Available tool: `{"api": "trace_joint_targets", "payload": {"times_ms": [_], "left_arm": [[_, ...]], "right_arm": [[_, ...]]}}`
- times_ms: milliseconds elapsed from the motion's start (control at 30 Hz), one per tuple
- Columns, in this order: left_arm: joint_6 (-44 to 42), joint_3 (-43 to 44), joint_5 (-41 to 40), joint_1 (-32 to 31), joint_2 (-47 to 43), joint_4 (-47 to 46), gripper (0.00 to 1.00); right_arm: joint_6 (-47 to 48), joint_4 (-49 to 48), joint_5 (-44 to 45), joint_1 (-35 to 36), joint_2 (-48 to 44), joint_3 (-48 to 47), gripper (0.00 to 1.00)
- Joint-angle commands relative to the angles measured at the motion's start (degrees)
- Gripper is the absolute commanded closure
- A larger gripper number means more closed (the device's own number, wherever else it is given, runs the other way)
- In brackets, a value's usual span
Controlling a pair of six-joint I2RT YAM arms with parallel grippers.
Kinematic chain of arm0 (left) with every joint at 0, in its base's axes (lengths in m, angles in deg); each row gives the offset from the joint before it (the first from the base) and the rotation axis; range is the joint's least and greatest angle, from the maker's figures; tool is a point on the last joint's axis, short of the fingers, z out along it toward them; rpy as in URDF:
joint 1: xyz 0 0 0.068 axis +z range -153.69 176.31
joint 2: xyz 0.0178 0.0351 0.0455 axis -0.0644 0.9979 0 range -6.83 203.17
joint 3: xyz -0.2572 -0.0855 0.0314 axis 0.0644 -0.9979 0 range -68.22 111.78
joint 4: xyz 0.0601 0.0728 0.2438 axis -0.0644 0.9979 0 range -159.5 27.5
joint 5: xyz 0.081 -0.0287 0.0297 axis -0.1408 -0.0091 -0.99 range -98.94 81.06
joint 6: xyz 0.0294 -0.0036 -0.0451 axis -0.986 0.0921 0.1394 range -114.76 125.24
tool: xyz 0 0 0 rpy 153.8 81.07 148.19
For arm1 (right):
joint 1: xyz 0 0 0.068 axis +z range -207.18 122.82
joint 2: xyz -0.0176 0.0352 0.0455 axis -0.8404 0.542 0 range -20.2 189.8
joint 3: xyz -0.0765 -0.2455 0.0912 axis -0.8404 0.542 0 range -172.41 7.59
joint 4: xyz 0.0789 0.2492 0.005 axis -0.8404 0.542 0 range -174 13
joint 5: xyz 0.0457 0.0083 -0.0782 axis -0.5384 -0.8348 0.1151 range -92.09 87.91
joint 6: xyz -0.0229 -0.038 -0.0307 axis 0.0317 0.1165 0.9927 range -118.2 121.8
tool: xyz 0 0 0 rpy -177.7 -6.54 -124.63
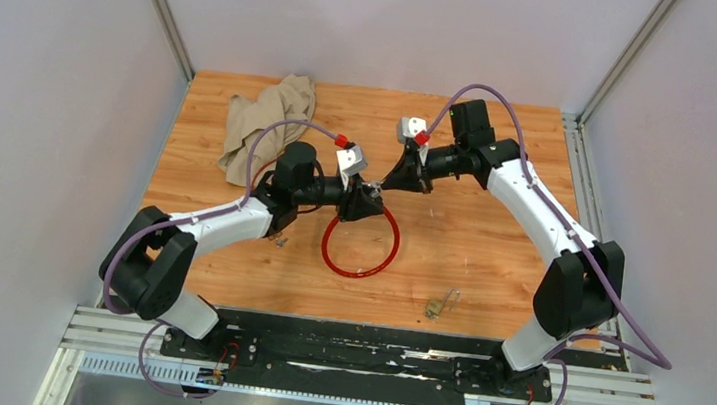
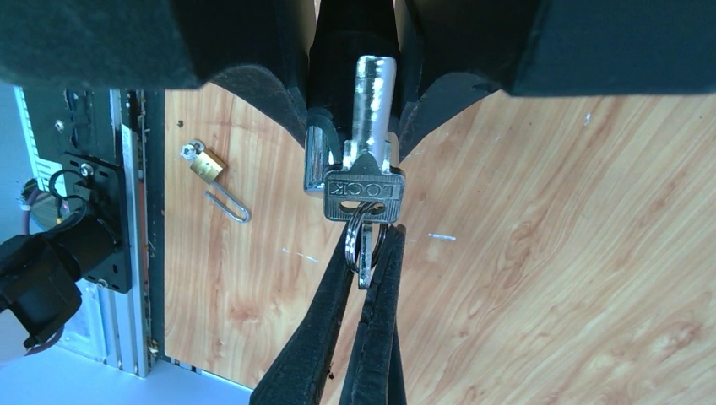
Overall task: Lock with the key
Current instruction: Lock the lock.
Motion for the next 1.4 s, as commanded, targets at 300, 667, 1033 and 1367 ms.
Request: {"api": "trace_joint_targets", "payload": {"times_ms": [300, 667, 1033, 1367], "left_arm": [[1.21, 2.99, 7.95, -0.97, 0.26, -0.24, 1.0], [-0.17, 2.16, 8.66, -0.96, 0.95, 1.31, 1.0], [-2.25, 0.91, 8.26, -0.97, 0.1, 3.29, 1.0], [-4.16, 1.15, 7.59, -0.97, -0.7, 5.6, 1.0]], "right_arm": [[24.35, 4.56, 1.82, 0.58, -2.75, 3.51, 0.98], [24.19, 5.7, 1.31, -1.25, -4.71, 4.25, 0.99], [16.36, 3.26, -0.34, -6.01, -4.65, 3.09, 0.99], [12.4, 2.77, -2.69, -8.66, -4.36, 3.44, 0.99]]}}
